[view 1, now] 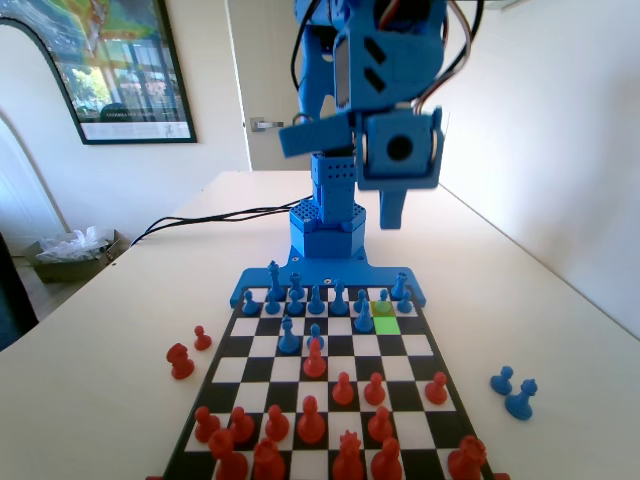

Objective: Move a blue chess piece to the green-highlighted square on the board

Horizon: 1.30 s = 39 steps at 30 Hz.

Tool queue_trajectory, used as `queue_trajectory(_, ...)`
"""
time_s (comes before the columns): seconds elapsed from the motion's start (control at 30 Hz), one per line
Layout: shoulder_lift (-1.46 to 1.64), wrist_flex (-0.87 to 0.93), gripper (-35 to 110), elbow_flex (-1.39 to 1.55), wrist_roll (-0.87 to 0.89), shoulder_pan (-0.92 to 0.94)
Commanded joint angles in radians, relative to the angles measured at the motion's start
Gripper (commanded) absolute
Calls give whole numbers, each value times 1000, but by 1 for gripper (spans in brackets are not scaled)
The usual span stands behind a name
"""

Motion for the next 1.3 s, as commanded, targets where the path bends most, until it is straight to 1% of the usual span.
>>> queue_trajectory(0.0, 23, -46, 5, 58, -20, -40)
queue_trajectory(0.37, -31, -313, 6, 293, -140, -43)
queue_trajectory(0.6, -61, -362, 7, 324, -86, -114)
queue_trajectory(0.83, -120, -359, 7, 285, -23, -173)
queue_trajectory(1.27, -176, -371, 7, 258, -57, -118)
